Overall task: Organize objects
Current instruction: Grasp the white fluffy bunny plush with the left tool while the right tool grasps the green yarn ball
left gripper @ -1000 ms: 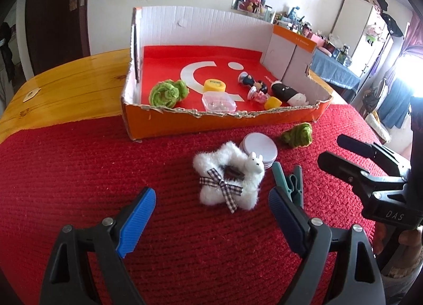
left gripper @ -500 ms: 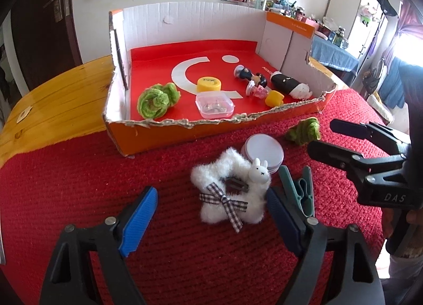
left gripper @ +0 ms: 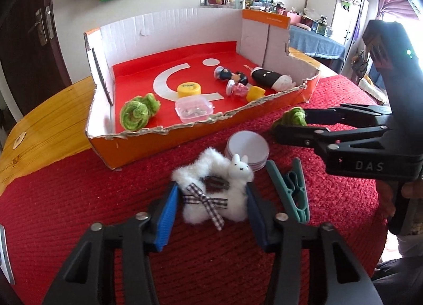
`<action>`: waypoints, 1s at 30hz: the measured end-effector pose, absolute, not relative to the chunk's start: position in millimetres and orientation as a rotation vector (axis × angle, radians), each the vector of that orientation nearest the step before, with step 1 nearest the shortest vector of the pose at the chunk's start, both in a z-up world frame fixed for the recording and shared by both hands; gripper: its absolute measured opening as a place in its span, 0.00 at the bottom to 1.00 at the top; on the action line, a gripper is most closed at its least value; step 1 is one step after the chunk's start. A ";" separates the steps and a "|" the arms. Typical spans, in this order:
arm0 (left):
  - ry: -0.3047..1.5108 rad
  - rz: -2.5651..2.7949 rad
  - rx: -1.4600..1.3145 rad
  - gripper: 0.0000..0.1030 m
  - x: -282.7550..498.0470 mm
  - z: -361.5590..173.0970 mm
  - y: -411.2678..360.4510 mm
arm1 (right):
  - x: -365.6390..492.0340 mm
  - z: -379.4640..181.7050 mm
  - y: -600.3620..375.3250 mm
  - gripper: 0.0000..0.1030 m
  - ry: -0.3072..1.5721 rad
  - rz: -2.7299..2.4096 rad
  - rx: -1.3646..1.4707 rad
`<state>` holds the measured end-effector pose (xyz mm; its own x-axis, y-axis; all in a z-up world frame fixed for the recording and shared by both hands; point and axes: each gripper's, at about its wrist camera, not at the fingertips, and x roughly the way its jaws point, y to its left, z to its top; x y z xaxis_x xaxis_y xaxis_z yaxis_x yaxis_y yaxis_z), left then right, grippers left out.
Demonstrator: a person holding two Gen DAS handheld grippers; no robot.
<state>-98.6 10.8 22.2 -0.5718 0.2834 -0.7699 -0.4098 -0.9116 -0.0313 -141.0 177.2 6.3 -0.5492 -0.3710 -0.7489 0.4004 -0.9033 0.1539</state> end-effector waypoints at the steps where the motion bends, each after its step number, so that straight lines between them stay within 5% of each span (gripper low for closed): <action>1: 0.208 2.474 -1.173 0.47 -98.6 22.1 11.2 | -141.3 6.1 176.6 0.41 0.047 -2.427 1.165; 6: 0.171 2.466 -1.177 0.41 -98.8 23.9 8.6 | -138.8 6.5 175.5 0.29 0.045 -2.416 1.148; 30: 0.094 2.483 -1.064 0.40 -76.8 64.3 -4.0 | -114.5 32.0 182.3 0.28 -0.020 -2.388 1.056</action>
<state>-76.8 -4.0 64.3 -0.6102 0.3641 -0.7036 -0.4160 -0.9031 -0.1065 -114.5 182.3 32.0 -0.5579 -0.4685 -0.6851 0.4570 -0.8624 0.2176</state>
